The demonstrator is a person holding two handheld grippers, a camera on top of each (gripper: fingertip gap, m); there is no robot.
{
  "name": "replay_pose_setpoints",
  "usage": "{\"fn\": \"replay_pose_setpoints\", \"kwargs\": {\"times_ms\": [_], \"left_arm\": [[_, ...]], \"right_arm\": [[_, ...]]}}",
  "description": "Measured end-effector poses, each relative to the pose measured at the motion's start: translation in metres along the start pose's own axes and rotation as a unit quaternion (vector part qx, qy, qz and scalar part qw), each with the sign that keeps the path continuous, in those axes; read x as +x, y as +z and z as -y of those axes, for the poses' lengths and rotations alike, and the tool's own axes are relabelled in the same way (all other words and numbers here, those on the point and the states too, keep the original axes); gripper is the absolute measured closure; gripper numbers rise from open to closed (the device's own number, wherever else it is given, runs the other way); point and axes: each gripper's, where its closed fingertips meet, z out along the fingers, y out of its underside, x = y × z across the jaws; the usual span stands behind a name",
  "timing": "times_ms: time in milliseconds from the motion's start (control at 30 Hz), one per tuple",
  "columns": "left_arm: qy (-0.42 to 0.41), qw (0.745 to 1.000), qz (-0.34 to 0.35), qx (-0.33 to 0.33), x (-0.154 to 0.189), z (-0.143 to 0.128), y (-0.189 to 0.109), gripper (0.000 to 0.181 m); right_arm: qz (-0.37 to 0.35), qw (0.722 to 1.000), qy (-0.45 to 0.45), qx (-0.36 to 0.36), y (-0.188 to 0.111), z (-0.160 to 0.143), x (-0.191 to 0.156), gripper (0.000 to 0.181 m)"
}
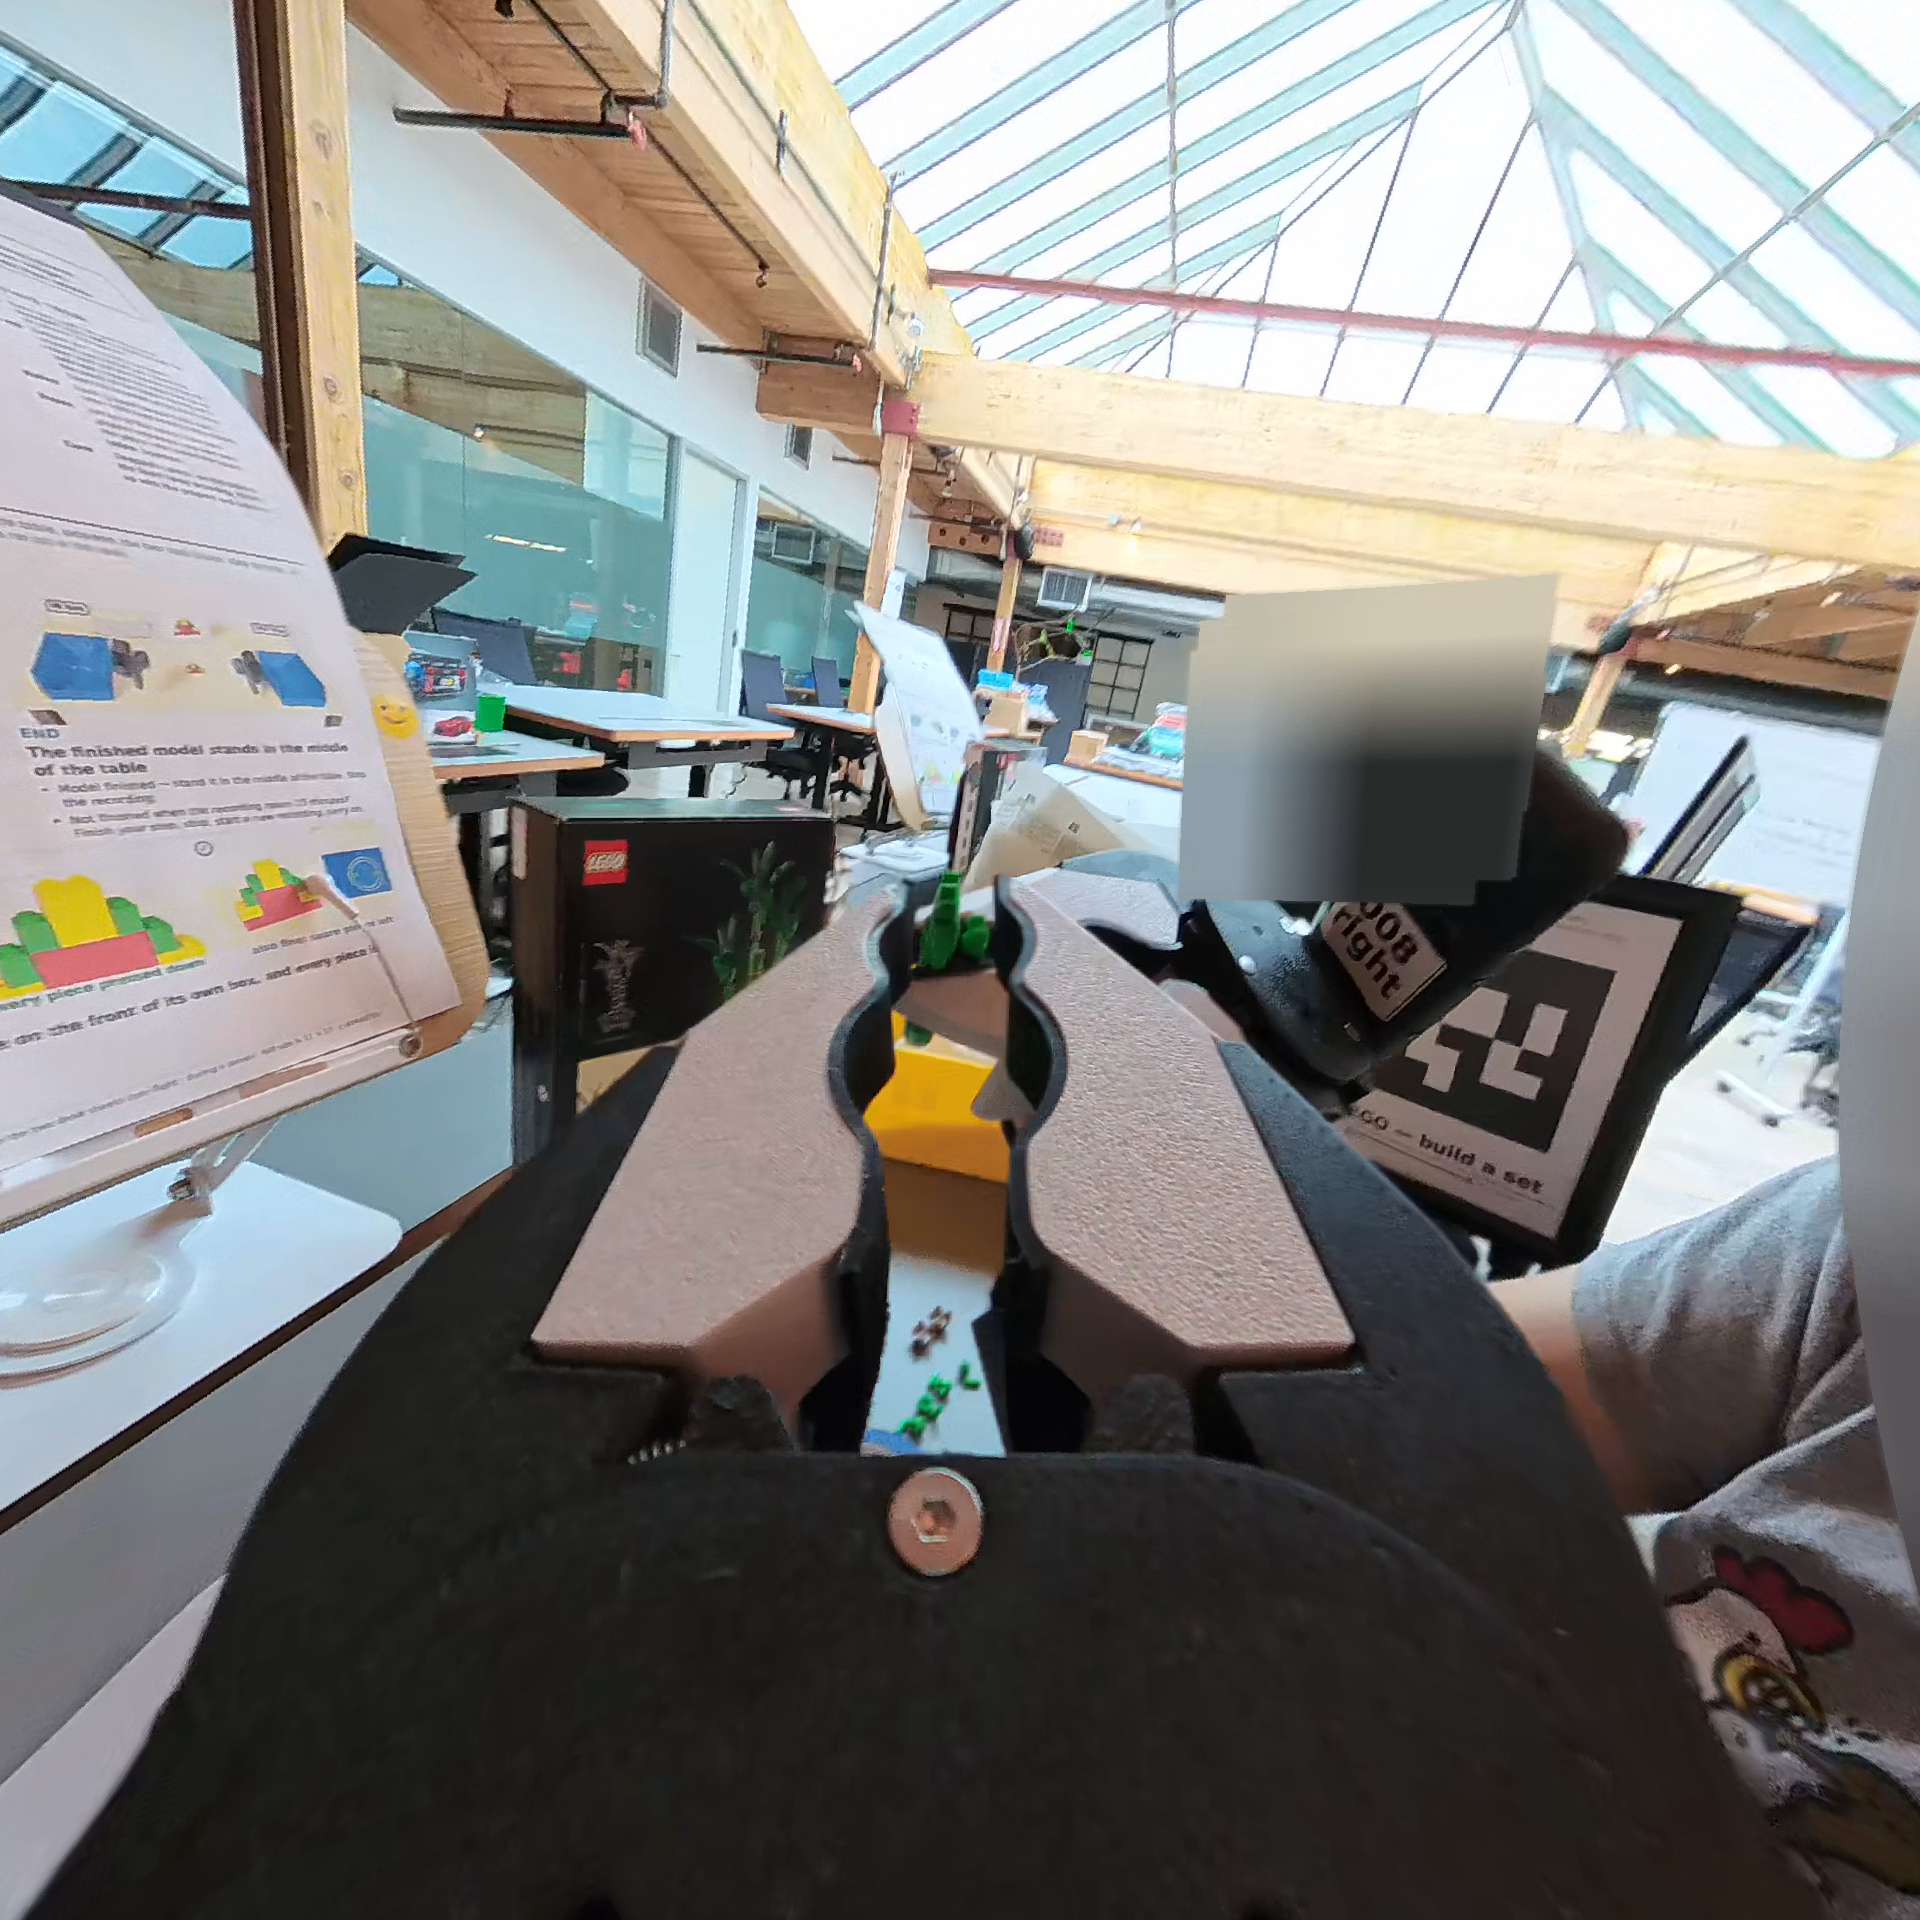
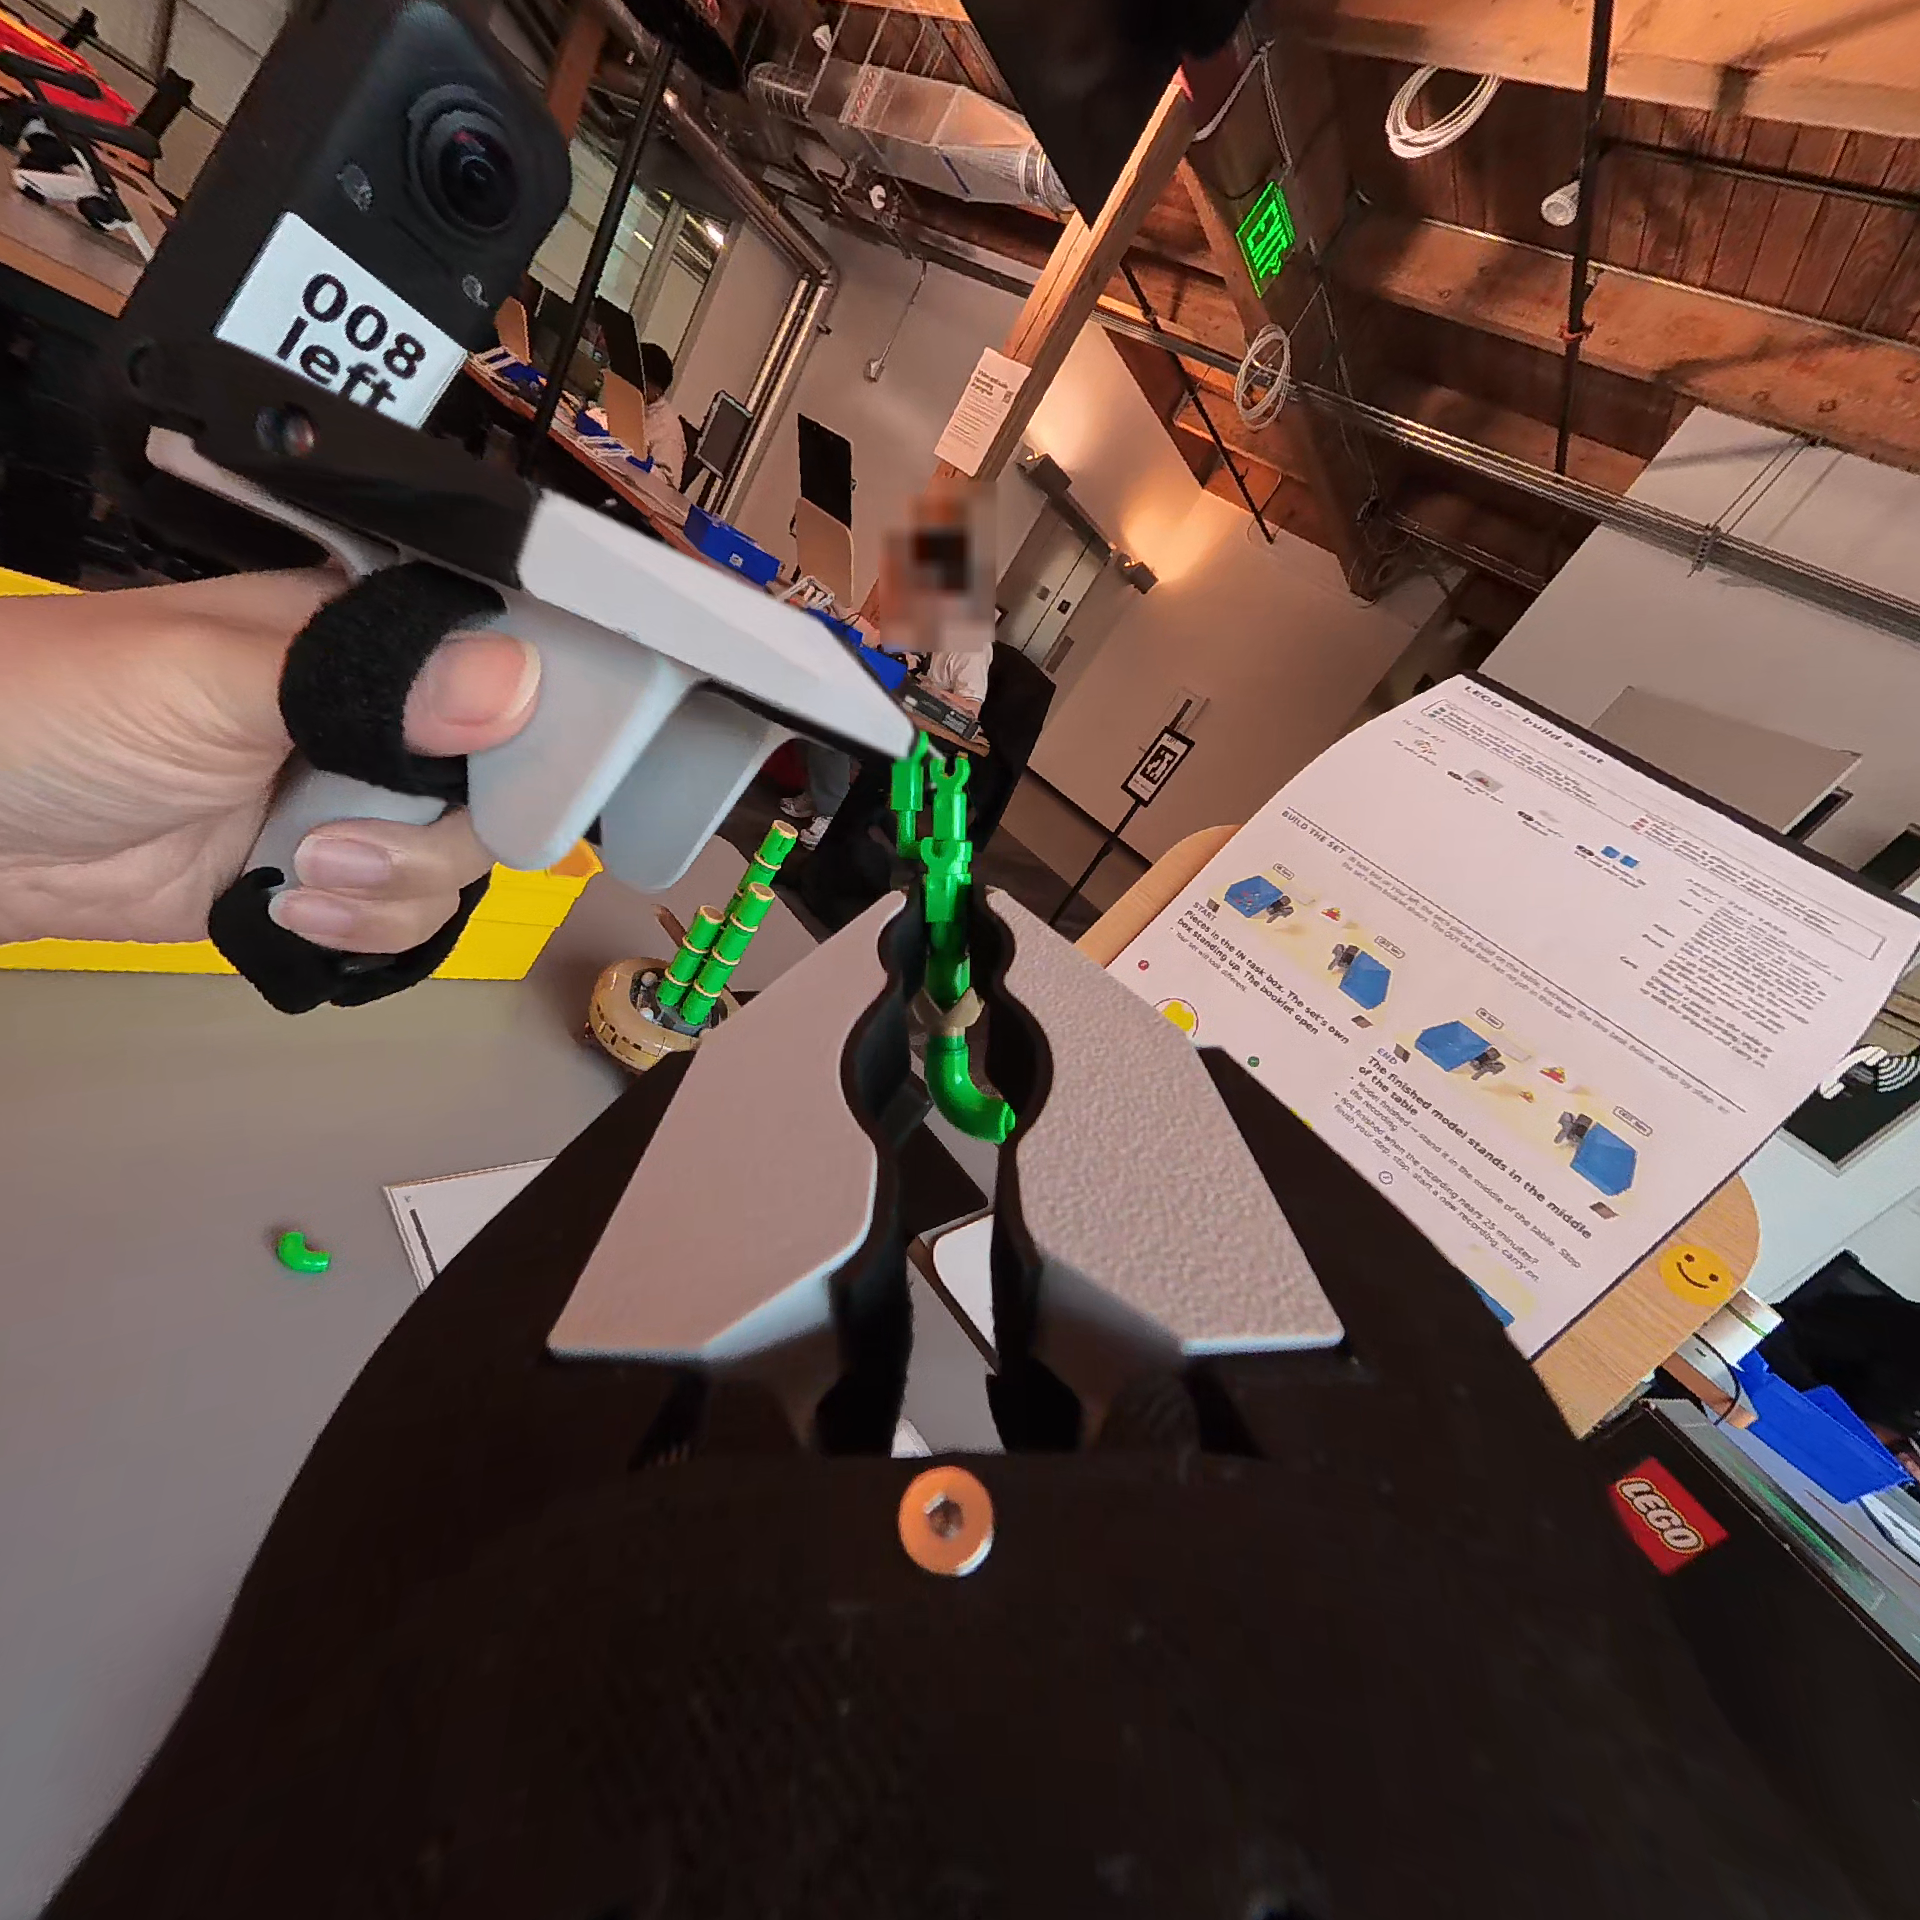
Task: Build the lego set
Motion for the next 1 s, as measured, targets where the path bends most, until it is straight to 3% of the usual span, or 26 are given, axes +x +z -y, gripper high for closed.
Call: {"fn": "replay_pose_setpoints", "kwargs": {"times_ms": [100, 333, 600, 667, 733, 767, 800, 867, 967, 1000], "left_arm": [[-0.025, 0.999, -0.024, 0.020, 0.004, 0.007, -0.005, 0.164], [-0.007, 1.000, 0.000, 0.001, -0.004, 0.002, -0.005, 0.163], [-0.011, 1.000, -0.008, -0.007, -0.003, -0.004, 0.000, 0.170], [-0.016, 1.000, -0.013, 0.009, -0.002, 0.002, -0.003, 0.167], [-0.017, 0.999, -0.021, 0.020, 0.001, 0.008, -0.007, 0.165], [-0.017, 0.999, -0.024, 0.023, 0.002, 0.010, -0.009, 0.165], [-0.018, 0.999, -0.027, 0.025, 0.003, 0.011, -0.010, 0.165], [-0.023, 0.999, -0.034, 0.027, 0.005, 0.012, -0.010, 0.165], [-0.029, 0.999, -0.040, 0.021, 0.007, 0.010, -0.009, 0.165], [-0.030, 0.999, -0.041, 0.018, 0.006, 0.008, -0.008, 0.164]], "right_arm": [[0.001, 1.000, 0.005, -0.005, 0.000, 0.000, 0.000, 0.177], [0.000, 1.000, 0.010, -0.011, 0.001, -0.001, 0.000, 0.177], [0.010, 1.000, 0.014, -0.021, 0.002, -0.005, 0.002, 0.177], [0.057, 0.997, 0.049, -0.005, -0.005, -0.002, 0.008, 0.177], [0.127, 0.979, 0.156, 0.041, -0.021, 0.010, 0.020, 0.177], [0.188, 0.954, 0.218, 0.079, -0.034, 0.020, 0.023, 0.177], [0.276, 0.911, 0.279, 0.126, -0.052, 0.034, 0.022, 0.177], [0.434, 0.784, 0.388, 0.217, -0.099, 0.057, 0.035, 0.177], [0.587, 0.565, 0.461, 0.352, -0.171, 0.069, 0.076, 0.177], [0.609, 0.523, 0.467, 0.370, -0.181, 0.065, 0.084, 0.177]]}}
